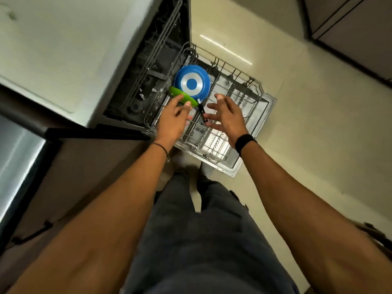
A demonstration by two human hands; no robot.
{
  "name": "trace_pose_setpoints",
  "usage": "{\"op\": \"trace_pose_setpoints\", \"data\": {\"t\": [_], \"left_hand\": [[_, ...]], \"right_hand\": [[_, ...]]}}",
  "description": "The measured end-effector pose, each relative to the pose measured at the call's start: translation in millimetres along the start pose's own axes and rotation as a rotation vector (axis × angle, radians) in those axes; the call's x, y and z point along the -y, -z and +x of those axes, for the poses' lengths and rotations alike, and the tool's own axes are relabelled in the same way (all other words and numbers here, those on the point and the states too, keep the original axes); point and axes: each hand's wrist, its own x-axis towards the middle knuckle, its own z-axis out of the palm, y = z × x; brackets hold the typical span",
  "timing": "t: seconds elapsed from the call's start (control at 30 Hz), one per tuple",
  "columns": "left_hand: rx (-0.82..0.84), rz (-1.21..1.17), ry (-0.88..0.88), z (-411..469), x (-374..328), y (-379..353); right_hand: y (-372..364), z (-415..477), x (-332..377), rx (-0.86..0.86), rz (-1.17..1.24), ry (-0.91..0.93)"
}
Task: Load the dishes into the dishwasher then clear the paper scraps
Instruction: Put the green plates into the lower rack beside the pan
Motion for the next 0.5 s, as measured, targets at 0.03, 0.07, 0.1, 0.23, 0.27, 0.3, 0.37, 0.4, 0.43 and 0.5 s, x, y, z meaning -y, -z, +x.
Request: {"op": "trace_pose_setpoints", "data": {"t": [0.03, 0.07, 0.1, 0.23, 0.27, 0.3, 0.37, 0.4, 0.43, 0.5], "left_hand": [[-0.021, -0.048, -0.006, -17.4, -5.1, 1.7], [-0.041, -0.096, -0.009, -32.2, -9.7, 4.1], [-0.059, -0.143, -0.011, -45.0, -14.1, 6.2], [-0.111, -0.226, -0.074, -82.5, -19.3, 25.0], [-0.130, -0.230, -0.095, -90.4, -20.6, 32.8], [-0.151, -0.242, -0.113, -96.9, -21.8, 39.9], [-0.221, -0.276, -0.161, -111.6, -20.8, 61.5], [-0.257, -0.286, -0.178, -119.7, -18.4, 74.8], [-0.293, -0.295, -0.191, -127.2, -16.2, 88.8], [-0.363, -0.324, -0.208, -143.3, -8.0, 117.4]], "right_hand": [[1.6, -17.2, 6.9, 0.004, 0.015, 0.017], [2.6, -31.6, 12.7, 0.008, 0.034, 0.034], [2.8, -43.7, 17.9, 0.014, 0.048, 0.049], [-10.2, -77.9, 26.5, 0.079, 0.053, 0.086], [-16.8, -83.0, 28.1, 0.107, 0.039, 0.094], [-23.6, -87.4, 29.4, 0.128, 0.025, 0.100], [-44.9, -96.6, 33.4, 0.182, -0.012, 0.124], [-58.3, -100.6, 34.3, 0.214, -0.030, 0.139], [-72.7, -104.7, 35.8, 0.245, -0.049, 0.154], [-102.5, -114.0, 36.4, 0.314, -0.089, 0.186]]}}
